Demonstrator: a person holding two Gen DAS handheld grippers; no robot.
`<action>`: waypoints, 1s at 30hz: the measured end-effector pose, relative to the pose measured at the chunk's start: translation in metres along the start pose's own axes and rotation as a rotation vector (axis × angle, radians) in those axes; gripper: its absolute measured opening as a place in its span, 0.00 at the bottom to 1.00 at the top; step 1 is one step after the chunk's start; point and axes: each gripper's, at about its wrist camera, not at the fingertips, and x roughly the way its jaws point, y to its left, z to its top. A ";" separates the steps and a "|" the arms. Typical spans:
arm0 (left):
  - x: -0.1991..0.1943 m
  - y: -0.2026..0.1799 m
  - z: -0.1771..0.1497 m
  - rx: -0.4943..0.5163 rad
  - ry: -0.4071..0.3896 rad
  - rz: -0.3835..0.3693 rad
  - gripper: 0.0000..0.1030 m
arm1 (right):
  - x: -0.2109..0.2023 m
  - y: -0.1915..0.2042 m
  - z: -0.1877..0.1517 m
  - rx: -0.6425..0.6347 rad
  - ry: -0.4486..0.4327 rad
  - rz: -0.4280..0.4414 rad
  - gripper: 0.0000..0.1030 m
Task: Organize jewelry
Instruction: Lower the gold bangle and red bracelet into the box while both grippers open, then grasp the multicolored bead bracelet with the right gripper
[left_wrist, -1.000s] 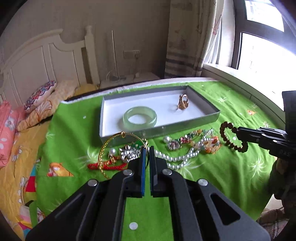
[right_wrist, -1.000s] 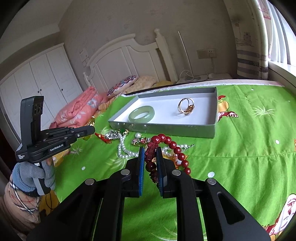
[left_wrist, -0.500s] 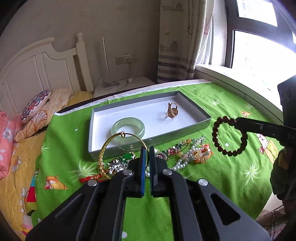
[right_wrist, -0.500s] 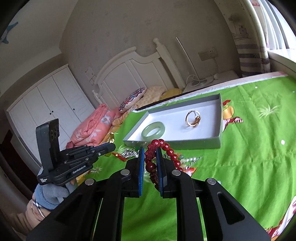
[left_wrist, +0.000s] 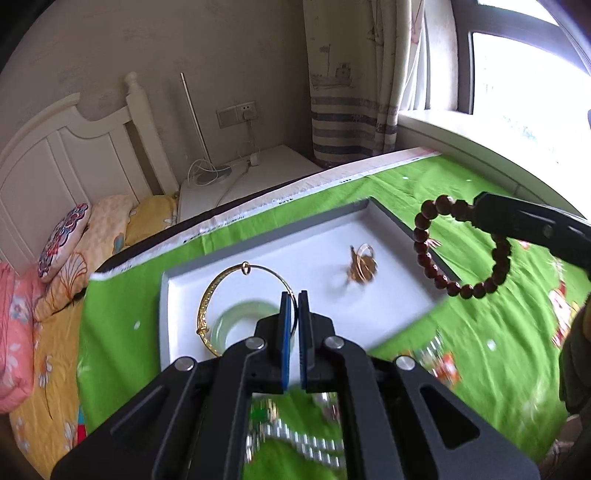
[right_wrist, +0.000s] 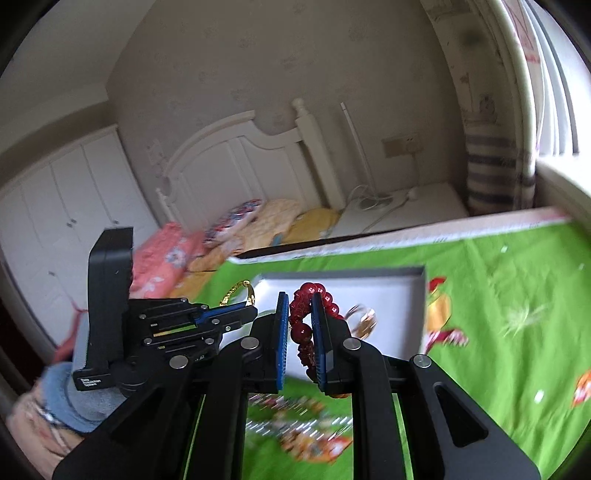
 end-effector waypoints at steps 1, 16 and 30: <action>0.008 0.000 0.004 0.002 0.008 0.006 0.03 | 0.004 -0.001 0.002 -0.013 0.000 -0.021 0.15; 0.065 0.001 0.007 -0.027 0.048 0.076 0.68 | 0.048 -0.023 -0.019 -0.016 0.090 -0.172 0.49; -0.056 0.033 -0.117 -0.233 -0.025 0.124 0.96 | -0.027 -0.028 -0.076 0.048 0.120 -0.091 0.62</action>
